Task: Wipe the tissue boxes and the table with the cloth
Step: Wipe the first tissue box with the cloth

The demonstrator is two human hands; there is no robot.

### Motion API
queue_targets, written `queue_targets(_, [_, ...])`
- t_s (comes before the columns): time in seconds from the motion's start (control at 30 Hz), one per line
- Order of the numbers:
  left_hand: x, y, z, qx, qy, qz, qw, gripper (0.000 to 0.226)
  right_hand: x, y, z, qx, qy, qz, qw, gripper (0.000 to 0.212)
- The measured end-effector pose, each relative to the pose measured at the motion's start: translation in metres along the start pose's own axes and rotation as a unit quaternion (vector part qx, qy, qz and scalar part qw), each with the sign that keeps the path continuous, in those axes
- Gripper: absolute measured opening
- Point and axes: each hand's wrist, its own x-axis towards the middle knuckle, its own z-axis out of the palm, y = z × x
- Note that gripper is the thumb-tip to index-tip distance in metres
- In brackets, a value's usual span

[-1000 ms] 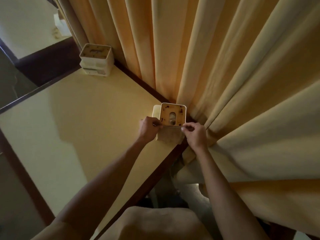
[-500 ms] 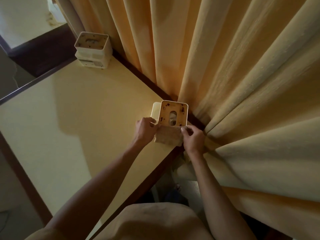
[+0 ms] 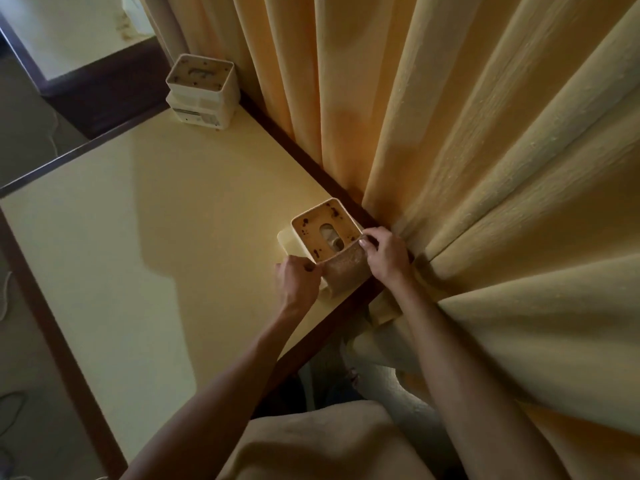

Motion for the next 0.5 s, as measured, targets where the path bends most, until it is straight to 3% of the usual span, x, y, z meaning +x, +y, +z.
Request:
queue_targets(0.17, [-0.021, 0.003, 0.017, -0.037, 0.012, -0.036, 0.999, 0.03, 0.031, -0.009, 0.004, -0.058, -0.075, -0.076, 0.993, 0.027])
queue_targets(0.33, [-0.045, 0.014, 0.035, -0.149, 0.062, -0.078, 0.984, 0.012, 0.053, -0.015, 0.002, -0.093, -0.142, -0.085, 0.982, 0.028])
queue_targets(0.5, [-0.053, 0.017, 0.04, -0.208, 0.068, -0.134, 0.967, 0.014, 0.048, -0.019, 0.002, -0.116, -0.09, -0.134, 0.98, 0.032])
